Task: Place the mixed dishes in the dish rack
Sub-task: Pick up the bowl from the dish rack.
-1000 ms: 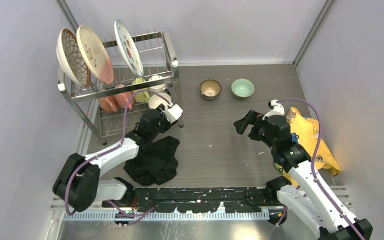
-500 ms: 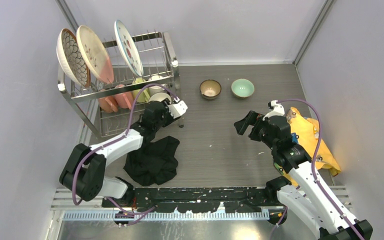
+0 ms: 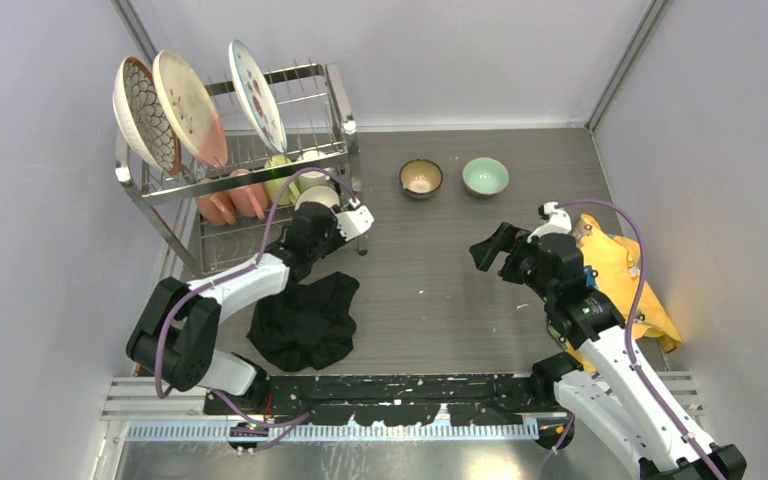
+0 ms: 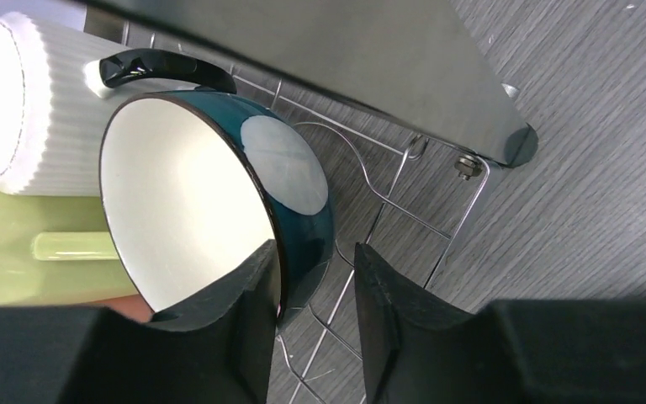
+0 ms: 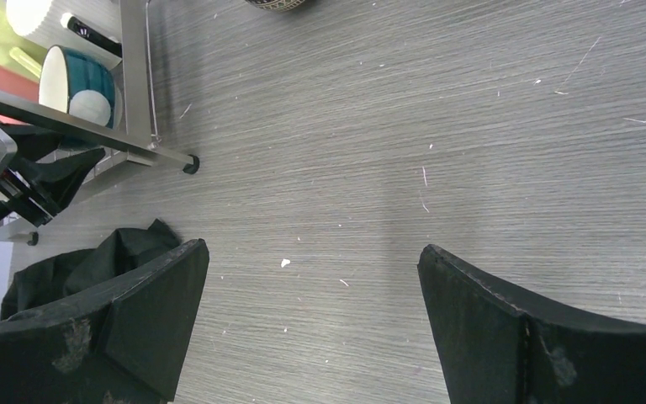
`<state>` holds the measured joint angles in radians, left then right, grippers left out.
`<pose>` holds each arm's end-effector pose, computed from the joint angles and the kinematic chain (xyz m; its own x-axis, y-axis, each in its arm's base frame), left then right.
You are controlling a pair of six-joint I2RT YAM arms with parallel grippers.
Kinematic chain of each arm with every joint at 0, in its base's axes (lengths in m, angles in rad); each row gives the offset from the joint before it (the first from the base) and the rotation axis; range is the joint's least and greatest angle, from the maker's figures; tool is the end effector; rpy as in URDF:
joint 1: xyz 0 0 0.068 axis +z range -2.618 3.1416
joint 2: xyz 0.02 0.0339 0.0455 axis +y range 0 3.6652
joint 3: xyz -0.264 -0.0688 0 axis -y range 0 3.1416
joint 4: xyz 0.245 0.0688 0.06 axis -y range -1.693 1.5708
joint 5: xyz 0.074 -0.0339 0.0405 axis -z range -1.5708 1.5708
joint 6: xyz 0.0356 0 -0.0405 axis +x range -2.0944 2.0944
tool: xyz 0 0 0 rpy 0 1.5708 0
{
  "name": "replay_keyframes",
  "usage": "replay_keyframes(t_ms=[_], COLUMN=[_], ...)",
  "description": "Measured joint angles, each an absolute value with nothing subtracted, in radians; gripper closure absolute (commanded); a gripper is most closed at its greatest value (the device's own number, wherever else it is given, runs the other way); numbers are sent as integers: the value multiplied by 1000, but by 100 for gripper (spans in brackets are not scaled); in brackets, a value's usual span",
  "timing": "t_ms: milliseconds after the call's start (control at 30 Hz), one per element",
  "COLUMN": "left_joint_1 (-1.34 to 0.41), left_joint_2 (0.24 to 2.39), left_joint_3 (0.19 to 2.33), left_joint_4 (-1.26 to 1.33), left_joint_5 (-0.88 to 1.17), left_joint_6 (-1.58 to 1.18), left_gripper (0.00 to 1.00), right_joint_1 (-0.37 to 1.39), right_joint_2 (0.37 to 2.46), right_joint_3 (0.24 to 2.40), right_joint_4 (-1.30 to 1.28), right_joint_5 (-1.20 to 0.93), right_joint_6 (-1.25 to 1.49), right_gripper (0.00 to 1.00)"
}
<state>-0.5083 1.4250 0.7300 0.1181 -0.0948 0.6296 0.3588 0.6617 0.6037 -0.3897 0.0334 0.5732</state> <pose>0.2637 -0.1430 0.2042 -0.1406 0.7494 -0.6470 0.6161 0.5778 0.5353 0.1489 0.0546 0.2740 -0.5156 0.3855 -0.7652 -0.0514 0.8775 0.4767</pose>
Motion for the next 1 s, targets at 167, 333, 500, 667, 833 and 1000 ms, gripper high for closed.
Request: replay_keyframes(t_ms=[167, 333, 500, 667, 833, 1000], left_joint_1=[-504, -504, -501, -483, -428, -358], left_joint_2=[1419, 1393, 1355, 1301, 1267, 1228], left_joint_3=[733, 733, 729, 719, 696, 649], left_joint_4=[98, 48, 21, 26, 70, 138], left_joint_5=[-96, -80, -69, -38, 40, 121], left_joint_6=[611, 567, 482, 352, 160, -61], left_gripper=[83, 94, 100, 100, 100, 100], right_joint_1=[359, 359, 359, 359, 359, 359], right_joint_2=[654, 654, 654, 644, 641, 640], right_joint_3=[599, 594, 594, 594, 594, 594], right_joint_4=[-390, -390, -390, -390, -390, -391], right_joint_5=[38, 39, 39, 40, 40, 42], right_joint_6=[573, 573, 573, 573, 573, 573], right_gripper=[0, 0, 0, 0, 1, 0])
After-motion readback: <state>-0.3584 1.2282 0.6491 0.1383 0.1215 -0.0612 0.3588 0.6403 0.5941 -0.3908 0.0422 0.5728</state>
